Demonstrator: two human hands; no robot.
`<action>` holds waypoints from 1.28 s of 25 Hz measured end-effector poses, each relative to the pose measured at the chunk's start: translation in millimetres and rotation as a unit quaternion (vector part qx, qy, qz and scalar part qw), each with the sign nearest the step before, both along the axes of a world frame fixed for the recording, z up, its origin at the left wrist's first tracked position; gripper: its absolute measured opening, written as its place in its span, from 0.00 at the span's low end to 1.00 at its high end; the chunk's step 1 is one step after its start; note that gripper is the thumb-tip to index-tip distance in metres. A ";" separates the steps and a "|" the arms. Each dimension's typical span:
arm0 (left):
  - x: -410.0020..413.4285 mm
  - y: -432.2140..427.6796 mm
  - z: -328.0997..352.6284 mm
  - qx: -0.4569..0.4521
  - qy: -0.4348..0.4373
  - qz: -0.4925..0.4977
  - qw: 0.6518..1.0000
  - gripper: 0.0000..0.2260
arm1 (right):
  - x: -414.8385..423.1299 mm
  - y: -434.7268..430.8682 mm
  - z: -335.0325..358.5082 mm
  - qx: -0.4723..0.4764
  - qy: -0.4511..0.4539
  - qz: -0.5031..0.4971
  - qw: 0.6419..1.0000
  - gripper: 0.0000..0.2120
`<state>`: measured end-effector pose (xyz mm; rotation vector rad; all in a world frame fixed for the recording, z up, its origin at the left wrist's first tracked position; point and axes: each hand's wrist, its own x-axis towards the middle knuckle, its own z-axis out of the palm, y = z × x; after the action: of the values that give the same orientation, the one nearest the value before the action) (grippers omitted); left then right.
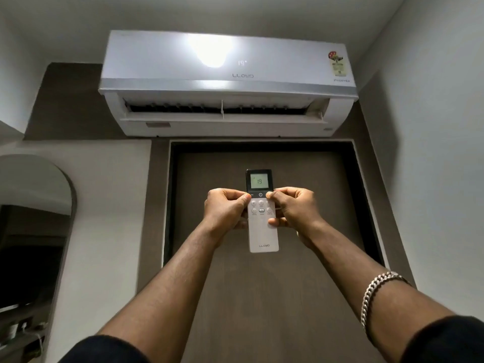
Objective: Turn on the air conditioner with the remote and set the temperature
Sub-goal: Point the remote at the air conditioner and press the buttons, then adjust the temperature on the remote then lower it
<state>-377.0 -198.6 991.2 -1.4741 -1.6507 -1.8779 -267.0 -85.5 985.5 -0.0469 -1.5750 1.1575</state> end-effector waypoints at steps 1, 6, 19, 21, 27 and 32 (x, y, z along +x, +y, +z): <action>-0.1 7.4 -7.8 -0.010 -0.012 -0.008 1.000 0.11 | 0.4 5.1 -10.7 -0.014 -0.008 -0.011 1.000 0.04; 1.3 76.4 -80.1 -0.093 -0.085 -0.057 0.990 0.09 | 12.6 58.4 -88.9 -0.093 -0.077 -0.076 0.990 0.04; 147.8 269.9 -513.3 -0.410 -0.251 -0.187 0.857 0.06 | 189.2 197.0 -514.7 -0.442 -0.272 -0.230 0.823 0.08; 187.1 282.5 -592.7 -0.459 -0.274 -0.201 0.821 0.05 | 230.8 198.4 -592.6 -0.509 -0.279 -0.234 0.780 0.11; 302.8 288.5 -821.9 -0.618 -0.295 -0.223 0.694 0.06 | 349.2 168.3 -809.4 -0.678 -0.266 -0.273 0.628 0.07; 366.0 255.7 -943.7 -0.709 -0.210 -0.214 0.638 0.07 | 396.5 123.9 -926.6 -0.770 -0.242 -0.254 0.533 0.02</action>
<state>-11.0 57.1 47.5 -1.9917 -3.7167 -0.7148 129.5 38.4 58.9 -1.9903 -0.2956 1.7169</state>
